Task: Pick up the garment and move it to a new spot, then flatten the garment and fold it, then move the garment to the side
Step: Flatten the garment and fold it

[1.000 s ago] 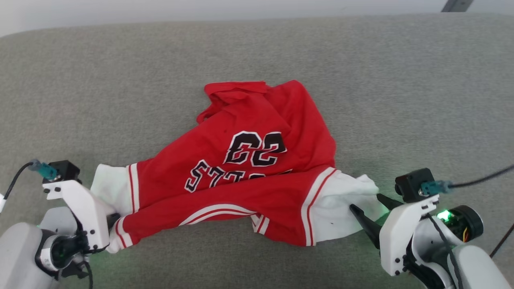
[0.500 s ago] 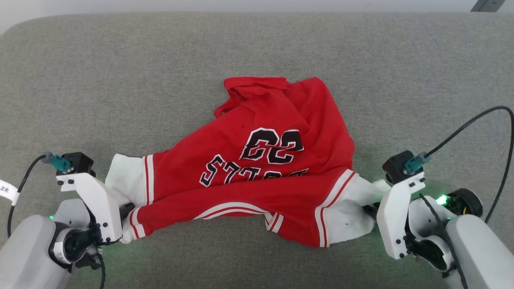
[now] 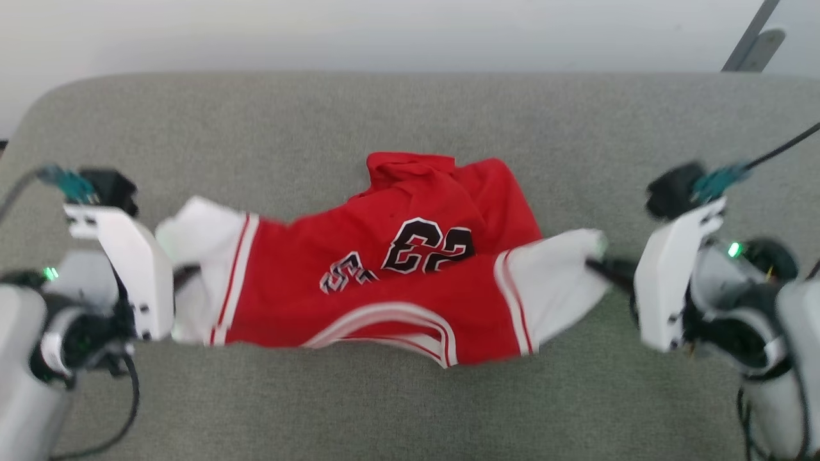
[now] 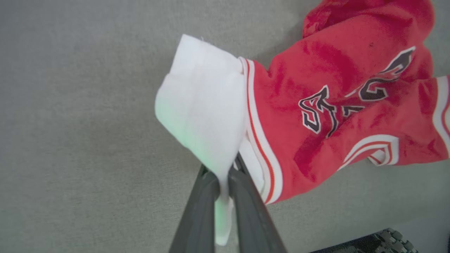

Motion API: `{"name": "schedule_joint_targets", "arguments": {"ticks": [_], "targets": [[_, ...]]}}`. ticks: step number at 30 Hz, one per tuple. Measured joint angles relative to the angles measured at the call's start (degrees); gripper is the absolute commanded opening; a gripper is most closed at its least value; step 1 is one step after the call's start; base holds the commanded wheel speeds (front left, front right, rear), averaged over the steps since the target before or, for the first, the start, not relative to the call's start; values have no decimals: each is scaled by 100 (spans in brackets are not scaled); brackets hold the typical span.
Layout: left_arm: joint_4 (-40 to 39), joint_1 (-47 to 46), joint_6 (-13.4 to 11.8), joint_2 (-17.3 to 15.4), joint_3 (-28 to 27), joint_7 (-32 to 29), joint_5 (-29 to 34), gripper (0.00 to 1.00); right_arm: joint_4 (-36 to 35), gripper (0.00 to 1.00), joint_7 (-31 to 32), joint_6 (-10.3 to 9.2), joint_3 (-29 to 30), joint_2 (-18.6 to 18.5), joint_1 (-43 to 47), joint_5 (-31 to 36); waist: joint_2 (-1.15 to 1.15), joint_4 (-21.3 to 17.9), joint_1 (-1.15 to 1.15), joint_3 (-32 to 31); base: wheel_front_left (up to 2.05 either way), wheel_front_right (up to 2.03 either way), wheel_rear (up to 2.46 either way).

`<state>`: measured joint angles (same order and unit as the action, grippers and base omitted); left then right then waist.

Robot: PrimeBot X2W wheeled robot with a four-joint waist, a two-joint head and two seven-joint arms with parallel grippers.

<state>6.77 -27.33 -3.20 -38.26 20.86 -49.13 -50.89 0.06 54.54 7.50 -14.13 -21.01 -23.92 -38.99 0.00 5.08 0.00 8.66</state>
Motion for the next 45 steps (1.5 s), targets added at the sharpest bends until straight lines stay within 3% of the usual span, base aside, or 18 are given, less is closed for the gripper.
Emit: {"name": "schedule_joint_targets", "arguments": {"ticks": [8,20,35,45], "targets": [[-740,-800,-316,-209,-99,-656,4,0,-201,0,-19,0,348,141,-838,-162,0,-60,0,-448,0,0,0],[-519,-2121,-492,-208,-233,-862,211,0,36,0,-858,0,385,62,-2112,-227,0,-129,0,-997,0,0,0],[283,-3161,-52,146,-44,-342,489,0,864,0,-1980,0,237,-53,-3022,51,0,-57,0,-1051,0,0,0],[1138,-3934,361,613,60,416,626,0,1660,0,-2927,0,-43,77,-3885,635,0,-25,0,-435,0,0,0]]}}
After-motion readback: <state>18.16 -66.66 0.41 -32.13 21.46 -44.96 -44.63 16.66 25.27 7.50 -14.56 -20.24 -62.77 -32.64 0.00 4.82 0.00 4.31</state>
